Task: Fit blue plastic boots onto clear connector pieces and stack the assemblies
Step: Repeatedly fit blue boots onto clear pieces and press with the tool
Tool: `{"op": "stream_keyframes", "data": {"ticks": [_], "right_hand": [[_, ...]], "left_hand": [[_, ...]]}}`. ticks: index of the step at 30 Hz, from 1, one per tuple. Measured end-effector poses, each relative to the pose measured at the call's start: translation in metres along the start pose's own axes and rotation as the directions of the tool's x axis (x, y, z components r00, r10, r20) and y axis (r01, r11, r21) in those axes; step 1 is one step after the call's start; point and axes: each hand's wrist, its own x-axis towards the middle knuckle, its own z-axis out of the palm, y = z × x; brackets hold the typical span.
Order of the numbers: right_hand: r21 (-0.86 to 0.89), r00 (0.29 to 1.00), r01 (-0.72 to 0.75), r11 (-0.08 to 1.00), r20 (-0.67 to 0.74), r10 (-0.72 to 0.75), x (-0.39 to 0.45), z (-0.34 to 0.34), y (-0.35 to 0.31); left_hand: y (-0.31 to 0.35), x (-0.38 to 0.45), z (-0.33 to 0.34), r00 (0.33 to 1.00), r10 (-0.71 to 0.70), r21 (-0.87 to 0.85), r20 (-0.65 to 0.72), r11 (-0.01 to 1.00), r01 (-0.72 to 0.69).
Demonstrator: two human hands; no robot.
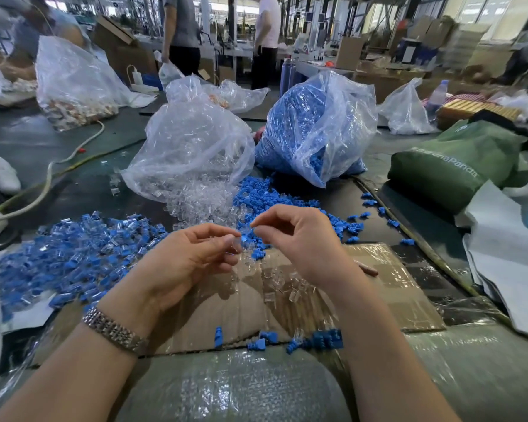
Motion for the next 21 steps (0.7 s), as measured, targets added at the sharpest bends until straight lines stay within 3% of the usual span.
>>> {"op": "stream_keyframes", "data": {"ticks": [4,8,16,21], "right_hand": [[0.041,0.995,0.093,0.995,0.021,-0.094,-0.0018,0.0009,-0.0033],[-0.036,0.986,0.163,0.986,0.044,-0.162,-0.0030,0.0040,-0.0037],[-0.157,0.975,0.219,0.963,0.075,-0.210,-0.0055,0.0058,-0.0055],[-0.193,0.968,0.246,0.950,0.094,-0.232,-0.0059,0.0056,-0.0064]], "left_hand": [[0.0010,-0.0004,0.0030,0.999,-0.029,-0.077,0.042,0.997,0.032],[0.0009,-0.0012,0.0045,0.998,-0.028,-0.088,0.064,0.996,0.033],[0.0011,-0.0037,0.0039,0.995,0.018,-0.032,0.098,0.999,-0.014],[-0.0019,-0.0034,0.0076,0.992,0.128,0.095,0.016,0.987,-0.129]]}}
